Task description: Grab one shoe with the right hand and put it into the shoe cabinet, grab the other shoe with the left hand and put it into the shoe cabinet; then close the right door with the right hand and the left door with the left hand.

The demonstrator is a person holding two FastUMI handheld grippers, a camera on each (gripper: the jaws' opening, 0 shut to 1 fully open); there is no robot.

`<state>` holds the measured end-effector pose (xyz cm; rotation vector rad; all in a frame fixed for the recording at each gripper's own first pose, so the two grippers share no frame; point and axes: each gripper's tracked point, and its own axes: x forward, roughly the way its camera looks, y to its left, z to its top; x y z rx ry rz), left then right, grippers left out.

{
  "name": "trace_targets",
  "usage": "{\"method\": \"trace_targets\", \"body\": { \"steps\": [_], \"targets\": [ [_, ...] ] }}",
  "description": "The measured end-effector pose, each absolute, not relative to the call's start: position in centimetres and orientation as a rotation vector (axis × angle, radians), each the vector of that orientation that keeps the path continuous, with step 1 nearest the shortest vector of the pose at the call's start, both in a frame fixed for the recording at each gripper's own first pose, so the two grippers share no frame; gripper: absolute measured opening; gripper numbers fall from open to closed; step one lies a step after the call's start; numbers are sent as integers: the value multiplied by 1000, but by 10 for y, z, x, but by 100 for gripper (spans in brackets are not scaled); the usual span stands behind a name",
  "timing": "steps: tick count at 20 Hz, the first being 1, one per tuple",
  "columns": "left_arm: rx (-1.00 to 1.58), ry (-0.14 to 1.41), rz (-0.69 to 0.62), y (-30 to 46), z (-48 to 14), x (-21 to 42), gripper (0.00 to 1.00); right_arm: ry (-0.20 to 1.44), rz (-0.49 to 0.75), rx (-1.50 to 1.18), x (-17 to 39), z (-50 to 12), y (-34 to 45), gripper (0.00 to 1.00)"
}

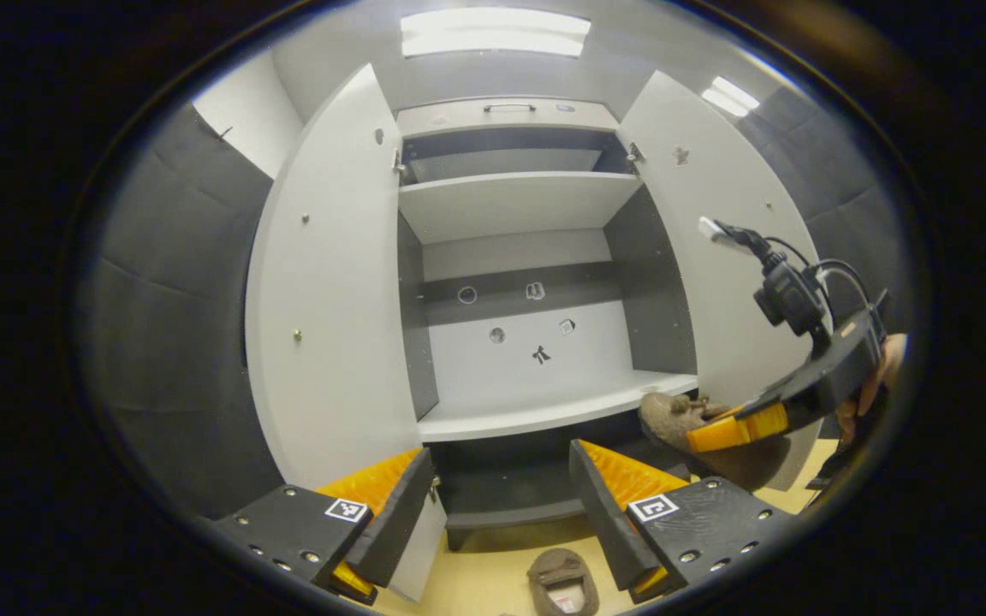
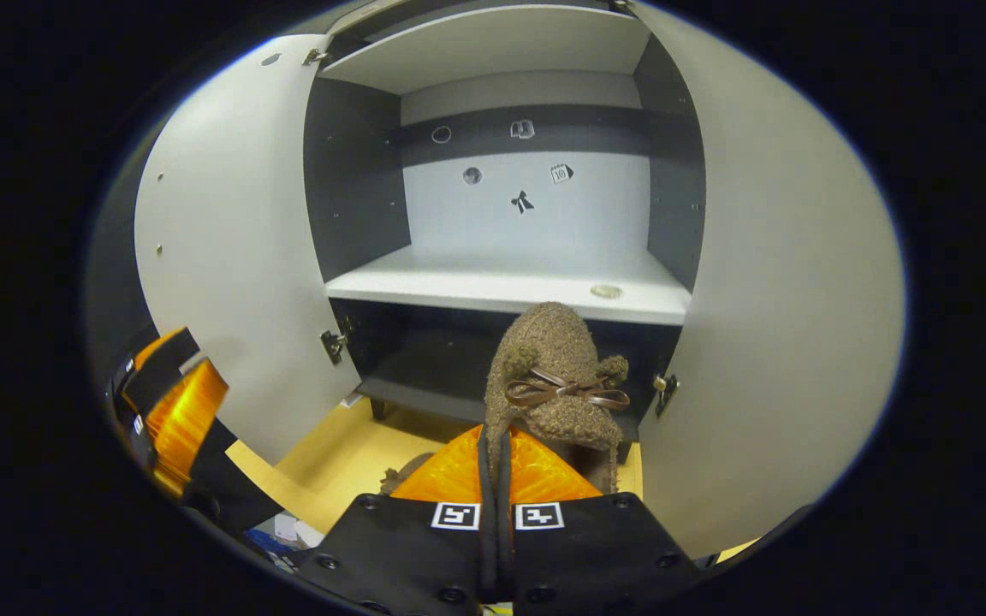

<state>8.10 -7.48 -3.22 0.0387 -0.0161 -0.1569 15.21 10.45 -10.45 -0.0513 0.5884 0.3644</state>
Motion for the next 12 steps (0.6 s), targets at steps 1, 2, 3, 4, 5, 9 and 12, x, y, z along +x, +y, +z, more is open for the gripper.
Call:
{"method": "trace_targets", "body": {
  "steps": [1,2,3,4,5,9,12],
  "targets": [
    [37,-15,-160,-75,-32,87,94,567,363,-60,160,-96,106,1],
    [36,-14,-159,-74,-31,90,94,549,360,-68,167,-87,107,1],
    [35,-14,-160,-73,-33,92,94,533,354,-70,177,-80,108,1],
    [32,-11,-163,-73,-35,93,94,519,345,-64,187,-73,109,1],
    [29,-6,-166,-73,-37,94,94,507,337,-54,197,-66,112,1],
    [13,0,-171,-68,-45,96,94,451,306,-59,234,-39,112,1],
    [3,12,-165,-62,-52,99,94,419,289,-98,265,-24,115,1]
  ]
}}
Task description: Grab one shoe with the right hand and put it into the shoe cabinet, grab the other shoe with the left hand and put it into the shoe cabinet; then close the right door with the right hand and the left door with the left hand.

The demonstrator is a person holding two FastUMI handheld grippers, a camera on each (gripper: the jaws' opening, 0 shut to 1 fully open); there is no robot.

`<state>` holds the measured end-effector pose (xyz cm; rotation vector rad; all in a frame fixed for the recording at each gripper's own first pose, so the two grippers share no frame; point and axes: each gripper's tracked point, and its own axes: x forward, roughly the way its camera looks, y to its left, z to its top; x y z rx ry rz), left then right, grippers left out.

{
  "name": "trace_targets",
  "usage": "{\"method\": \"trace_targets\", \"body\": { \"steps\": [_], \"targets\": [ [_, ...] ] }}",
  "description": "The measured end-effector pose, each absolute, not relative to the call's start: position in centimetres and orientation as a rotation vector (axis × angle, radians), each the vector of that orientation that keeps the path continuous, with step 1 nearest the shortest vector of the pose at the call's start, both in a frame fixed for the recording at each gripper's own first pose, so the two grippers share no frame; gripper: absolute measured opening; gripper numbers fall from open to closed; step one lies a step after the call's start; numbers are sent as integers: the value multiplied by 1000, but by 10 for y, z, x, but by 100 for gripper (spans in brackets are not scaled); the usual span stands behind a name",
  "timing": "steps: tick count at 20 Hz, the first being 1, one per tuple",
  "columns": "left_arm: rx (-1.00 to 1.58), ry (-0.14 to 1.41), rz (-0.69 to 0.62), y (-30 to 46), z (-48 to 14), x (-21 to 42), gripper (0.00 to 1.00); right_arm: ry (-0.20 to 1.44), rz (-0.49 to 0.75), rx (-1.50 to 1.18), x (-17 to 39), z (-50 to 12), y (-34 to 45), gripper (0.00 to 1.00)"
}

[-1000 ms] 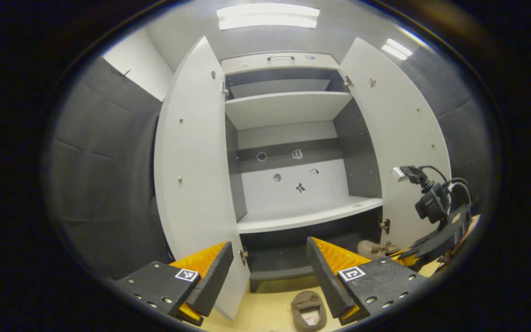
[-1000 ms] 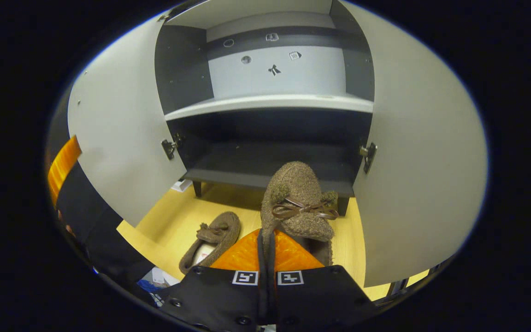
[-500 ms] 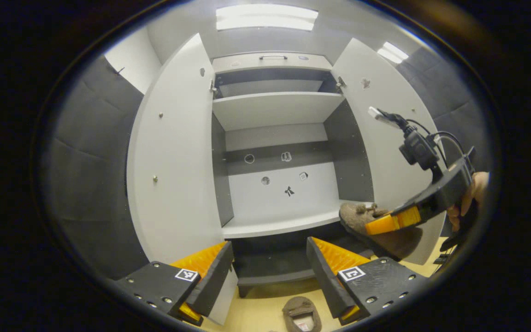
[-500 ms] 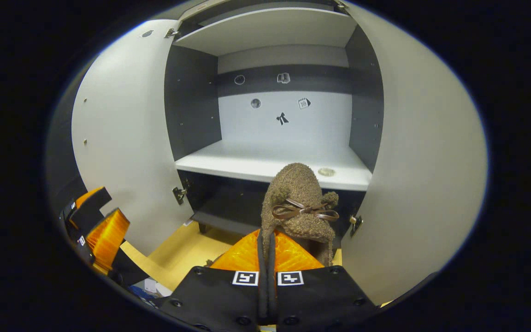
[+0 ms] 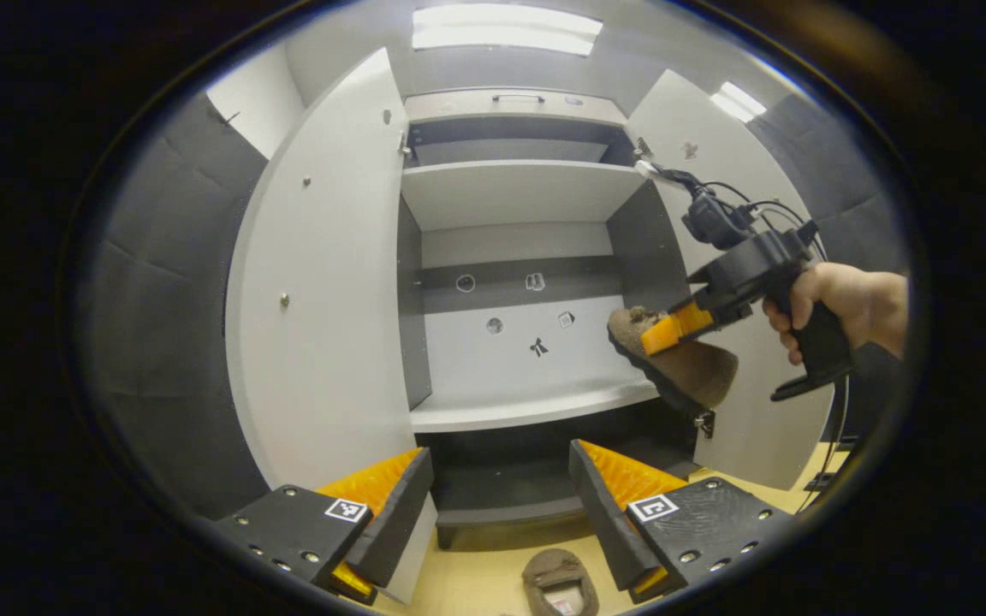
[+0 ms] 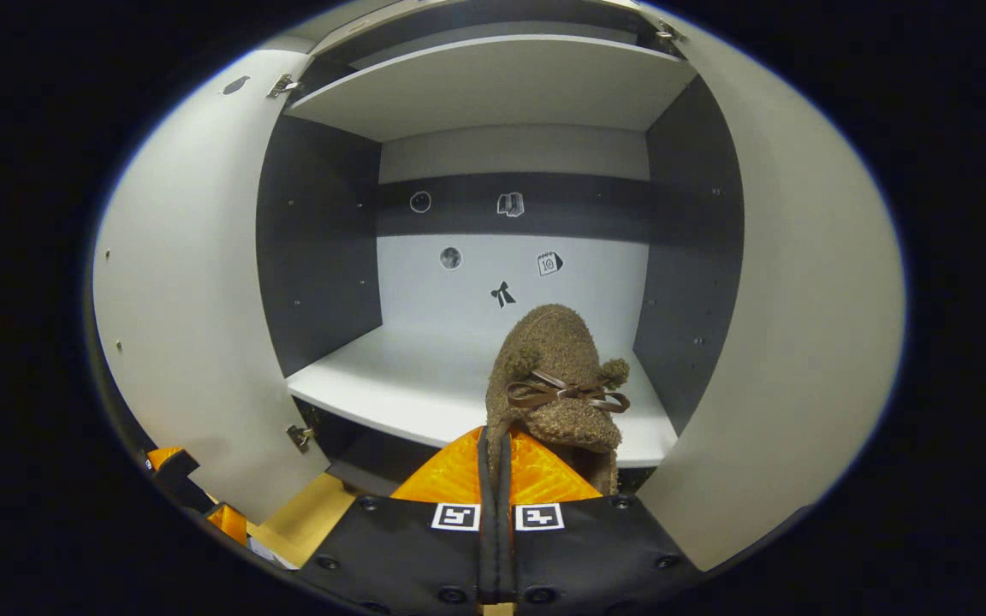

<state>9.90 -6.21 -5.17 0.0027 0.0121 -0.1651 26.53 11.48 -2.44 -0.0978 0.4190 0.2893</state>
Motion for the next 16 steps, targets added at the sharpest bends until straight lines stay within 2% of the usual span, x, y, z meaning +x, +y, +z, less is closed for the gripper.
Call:
{"method": "trace_targets", "body": {
  "steps": [5,6,7,15,16],
  "targets": [
    [-12,24,-153,-52,-61,103,94,405,250,-138,318,-17,119,1],
    [-15,28,-153,-51,-63,104,99,418,238,-142,329,-18,119,1],
    [-17,31,-152,-50,-65,105,94,430,230,-146,341,-21,119,1],
    [-19,67,-148,-40,-80,115,94,520,180,-179,398,-51,122,1],
    [-17,74,-146,-38,-82,116,99,519,169,-185,401,-53,121,1]
  ]
}}
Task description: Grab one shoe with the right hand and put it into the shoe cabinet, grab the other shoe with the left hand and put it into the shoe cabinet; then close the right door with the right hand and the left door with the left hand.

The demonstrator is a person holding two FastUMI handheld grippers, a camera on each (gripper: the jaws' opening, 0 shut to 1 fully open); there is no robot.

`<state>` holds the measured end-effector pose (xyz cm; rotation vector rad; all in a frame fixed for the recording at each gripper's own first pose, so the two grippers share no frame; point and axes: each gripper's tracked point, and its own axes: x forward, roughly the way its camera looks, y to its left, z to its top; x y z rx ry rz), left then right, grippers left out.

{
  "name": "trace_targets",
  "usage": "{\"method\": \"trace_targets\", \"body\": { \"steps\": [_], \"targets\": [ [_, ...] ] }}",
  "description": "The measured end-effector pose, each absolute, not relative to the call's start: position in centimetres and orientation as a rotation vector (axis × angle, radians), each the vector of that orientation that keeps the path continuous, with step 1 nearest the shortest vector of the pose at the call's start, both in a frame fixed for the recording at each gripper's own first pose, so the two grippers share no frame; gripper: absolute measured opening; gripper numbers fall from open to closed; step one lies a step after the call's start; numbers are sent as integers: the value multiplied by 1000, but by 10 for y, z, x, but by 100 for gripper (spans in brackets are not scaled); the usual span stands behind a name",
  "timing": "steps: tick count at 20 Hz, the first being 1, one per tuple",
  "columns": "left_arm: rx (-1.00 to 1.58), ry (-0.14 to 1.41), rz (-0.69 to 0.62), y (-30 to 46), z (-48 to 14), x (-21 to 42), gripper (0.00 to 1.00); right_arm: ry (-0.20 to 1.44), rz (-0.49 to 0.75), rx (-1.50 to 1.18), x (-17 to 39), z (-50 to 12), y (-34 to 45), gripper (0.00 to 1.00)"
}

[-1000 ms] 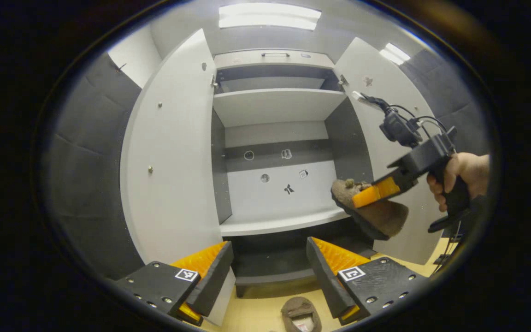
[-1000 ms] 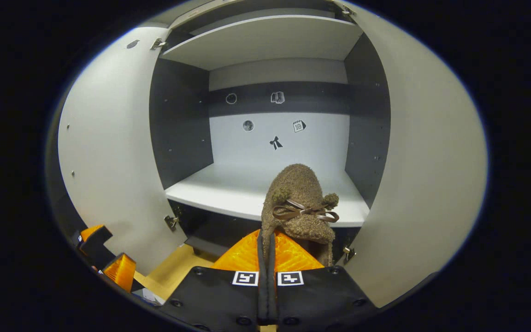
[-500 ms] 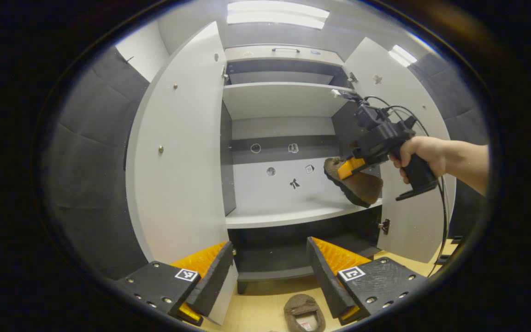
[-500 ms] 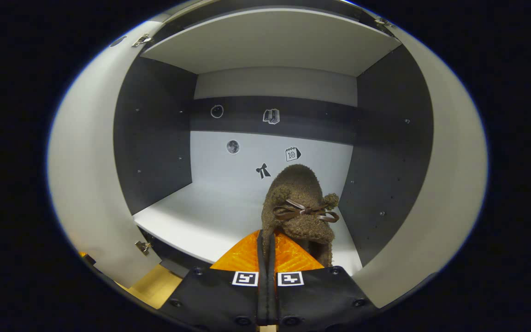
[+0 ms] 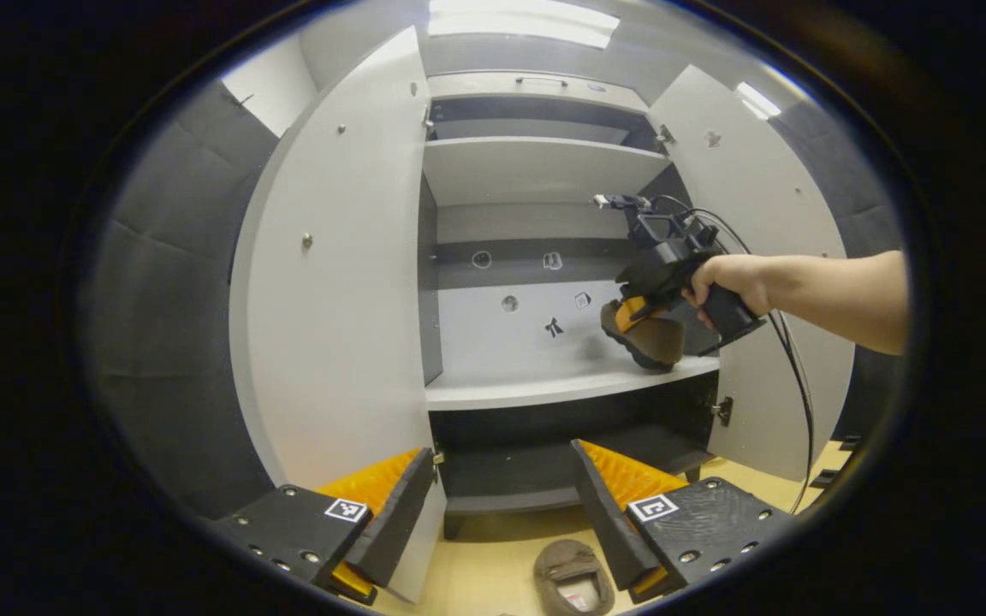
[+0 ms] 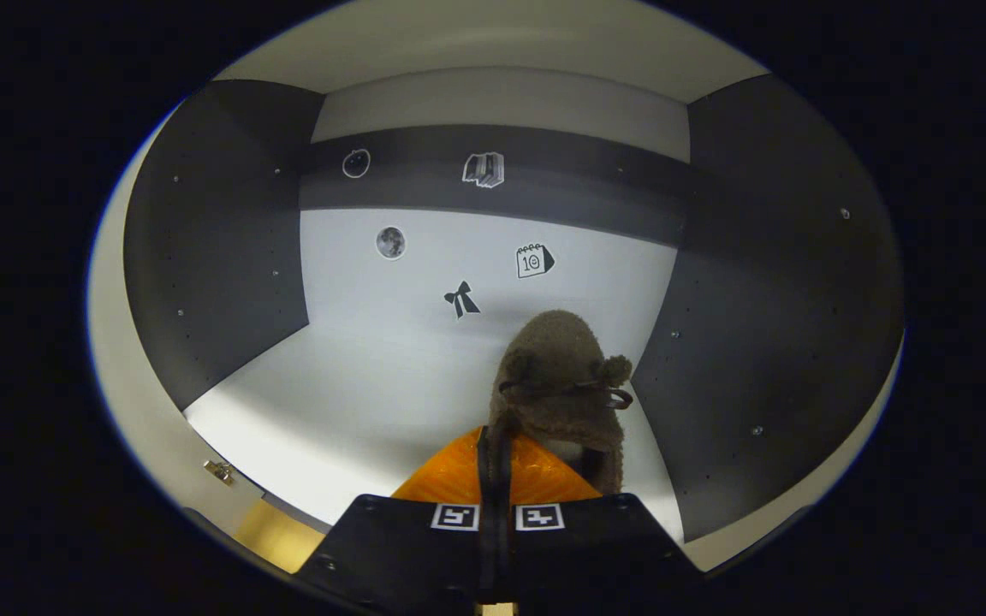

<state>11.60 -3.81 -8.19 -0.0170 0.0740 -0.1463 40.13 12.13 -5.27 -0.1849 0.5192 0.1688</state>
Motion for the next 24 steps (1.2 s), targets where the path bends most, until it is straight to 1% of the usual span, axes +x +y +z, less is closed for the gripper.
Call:
{"method": "trace_targets", "body": {
  "steps": [2,3,4,5,6,7,9,10,11,12,13,15,16,19,24],
  "targets": [
    [-19,82,-145,-37,-85,117,99,508,153,-201,406,-55,122,4],
    [-21,85,-146,-37,-85,119,99,487,140,-215,408,-51,118,2],
    [-21,90,-148,-37,-86,119,99,464,135,-216,411,-47,118,17],
    [-19,96,-153,-38,-88,119,99,438,131,-212,410,-40,119,22],
    [-16,104,-157,-39,-90,118,99,412,130,-204,407,-32,119,32],
    [-14,109,-160,-39,-90,120,99,376,129,-197,405,-22,118,39],
    [-12,121,-168,-41,-92,121,99,297,123,-172,394,-1,117,78],
    [-12,128,-175,-42,-93,121,94,261,111,-160,386,9,112,97],
    [-14,138,-188,-45,-97,121,94,226,107,-152,377,17,110,100],
    [-15,151,-197,-47,-99,121,99,197,108,-149,366,23,108,99],
    [-16,165,-206,-50,-104,121,94,172,116,-149,353,28,108,99],
    [-20,190,-213,-52,-111,121,94,133,131,-156,328,35,105,99],
    [-25,204,-211,-53,-115,122,93,121,135,-156,316,36,102,97],
    [-49,252,-217,-58,-133,122,94,111,152,-140,281,31,95,98],
    [-46,370,-234,-69,-185,118,94,112,159,-134,229,16,77,98]
  ]
}}
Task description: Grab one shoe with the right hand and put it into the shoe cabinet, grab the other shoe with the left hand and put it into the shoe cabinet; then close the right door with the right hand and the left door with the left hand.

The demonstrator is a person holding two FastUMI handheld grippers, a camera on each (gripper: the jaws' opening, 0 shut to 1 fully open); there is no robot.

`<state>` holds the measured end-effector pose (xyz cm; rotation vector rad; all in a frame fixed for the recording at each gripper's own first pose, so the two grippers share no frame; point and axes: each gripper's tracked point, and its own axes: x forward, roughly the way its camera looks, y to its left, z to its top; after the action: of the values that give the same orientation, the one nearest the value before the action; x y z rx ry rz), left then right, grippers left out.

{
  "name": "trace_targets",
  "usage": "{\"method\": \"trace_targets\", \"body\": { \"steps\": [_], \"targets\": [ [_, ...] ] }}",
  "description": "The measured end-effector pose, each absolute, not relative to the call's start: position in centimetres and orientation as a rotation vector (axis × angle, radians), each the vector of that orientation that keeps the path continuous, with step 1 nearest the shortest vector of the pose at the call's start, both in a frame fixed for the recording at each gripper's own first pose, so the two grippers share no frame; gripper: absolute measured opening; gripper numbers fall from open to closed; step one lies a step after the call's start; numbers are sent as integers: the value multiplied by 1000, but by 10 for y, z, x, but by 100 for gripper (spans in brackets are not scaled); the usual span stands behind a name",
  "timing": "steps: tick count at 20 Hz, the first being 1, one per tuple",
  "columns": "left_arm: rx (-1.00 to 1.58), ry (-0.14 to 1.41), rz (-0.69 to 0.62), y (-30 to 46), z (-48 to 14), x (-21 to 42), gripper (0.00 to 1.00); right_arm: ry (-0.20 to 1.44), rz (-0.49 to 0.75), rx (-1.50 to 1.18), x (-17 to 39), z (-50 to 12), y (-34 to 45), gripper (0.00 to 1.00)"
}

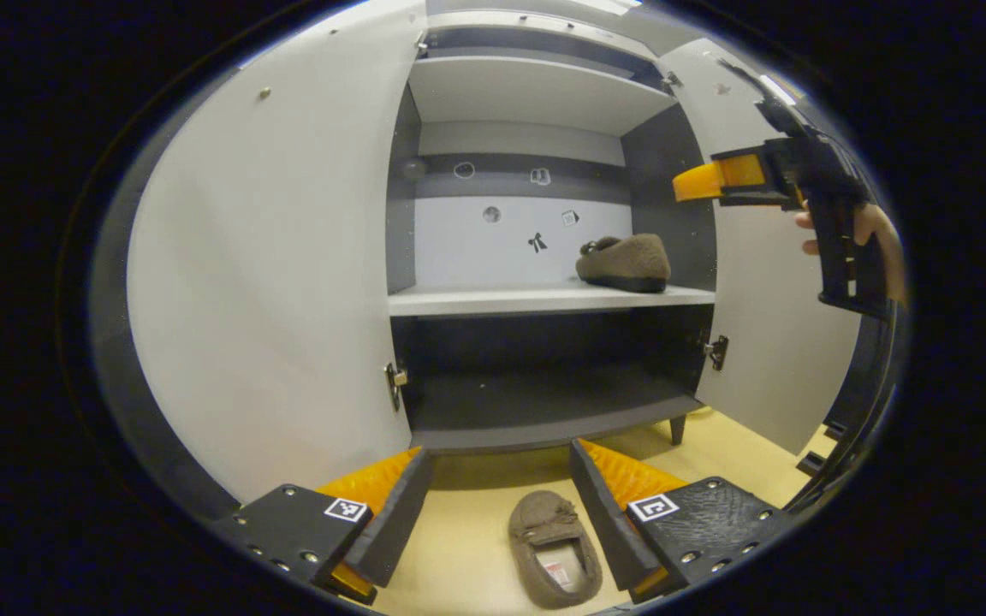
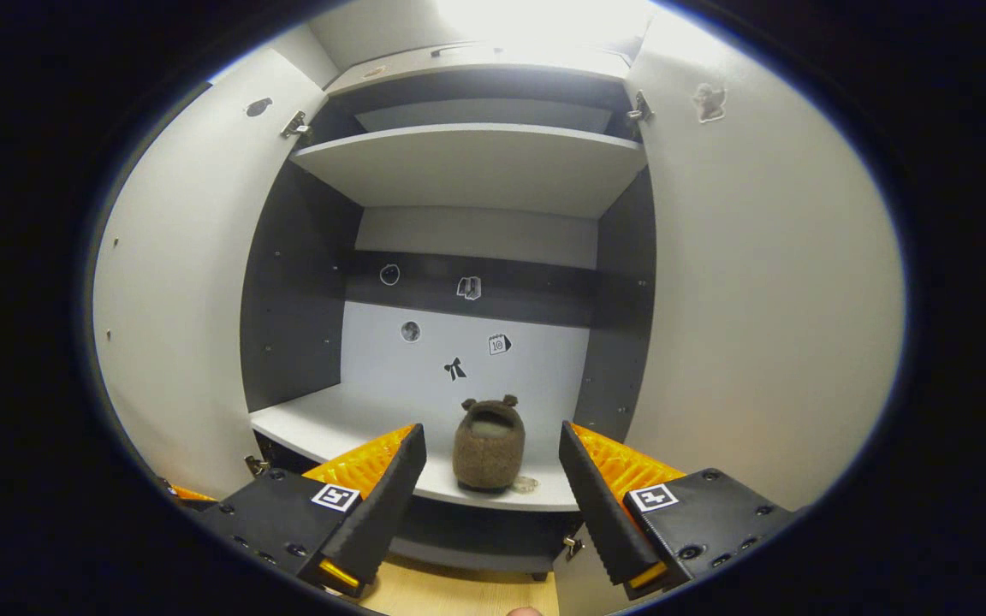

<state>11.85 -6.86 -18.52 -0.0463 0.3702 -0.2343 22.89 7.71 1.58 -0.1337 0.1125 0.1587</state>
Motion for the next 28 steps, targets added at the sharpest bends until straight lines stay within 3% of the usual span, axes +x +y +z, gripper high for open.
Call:
{"method": "trace_targets", "body": {
  "steps": [1,2,13,15,19,20,21,24,28],
  "targets": [
    [-40,394,-239,-71,-197,117,99,114,159,-129,221,12,75,98],
    [-33,417,-243,-73,-208,115,94,121,161,-121,212,7,73,98],
    [0,698,-296,-89,-336,89,94,191,157,-95,150,-29,65,99],
    [-2,747,-290,-88,-354,83,100,219,153,-85,142,-36,63,99],
    [-5,811,-273,-83,-379,84,100,251,140,-96,130,-45,58,97],
    [-1,824,-272,-82,-385,85,91,254,139,-98,128,-45,57,97],
    [-7,833,-277,-84,-387,85,94,258,136,-101,126,-46,56,97],
    [-9,852,-277,-92,-395,91,75,259,127,-105,121,-44,53,97],
    [0,860,-259,-98,-392,86,33,263,121,-123,116,-43,49,97]
  ]
}}
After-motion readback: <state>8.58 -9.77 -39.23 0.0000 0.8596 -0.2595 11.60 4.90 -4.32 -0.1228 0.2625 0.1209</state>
